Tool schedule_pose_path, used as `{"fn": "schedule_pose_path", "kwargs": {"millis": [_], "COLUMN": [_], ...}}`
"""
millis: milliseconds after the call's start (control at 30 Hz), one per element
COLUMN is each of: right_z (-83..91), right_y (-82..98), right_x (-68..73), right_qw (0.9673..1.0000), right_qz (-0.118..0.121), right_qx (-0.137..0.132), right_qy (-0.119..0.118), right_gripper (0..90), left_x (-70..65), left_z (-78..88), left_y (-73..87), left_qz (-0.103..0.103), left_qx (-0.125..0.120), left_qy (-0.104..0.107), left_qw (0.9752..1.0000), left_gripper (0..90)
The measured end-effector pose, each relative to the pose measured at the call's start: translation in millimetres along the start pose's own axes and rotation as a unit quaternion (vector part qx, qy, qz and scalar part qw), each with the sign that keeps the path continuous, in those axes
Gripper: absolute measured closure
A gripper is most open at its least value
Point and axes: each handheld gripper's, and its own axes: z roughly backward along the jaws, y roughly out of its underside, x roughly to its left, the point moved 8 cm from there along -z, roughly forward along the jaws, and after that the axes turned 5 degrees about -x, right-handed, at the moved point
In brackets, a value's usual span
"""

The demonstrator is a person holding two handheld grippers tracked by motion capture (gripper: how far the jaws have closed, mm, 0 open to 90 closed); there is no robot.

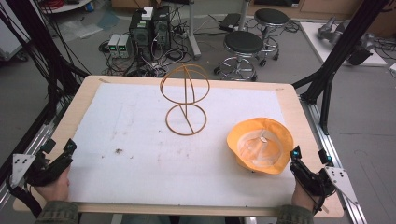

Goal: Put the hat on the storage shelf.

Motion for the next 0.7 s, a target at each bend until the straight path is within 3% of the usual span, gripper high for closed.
{"fn": "schedule_pose_path", "kwargs": {"millis": [700], "right_z": [-0.4], "right_y": [0.7], "right_x": [0.5], "right_qw": [1.0000], "right_qz": [-0.001], "right_qx": [0.002], "right_qy": [0.000], "right_gripper": [15.0], "left_x": [-0.5], "left_z": [-0.5], "left_y": [1.0], "left_qz": [-0.001], "left_qx": [0.002], "left_qy": [0.001], "left_qw": [1.0000], "left_gripper": [29.4]}}
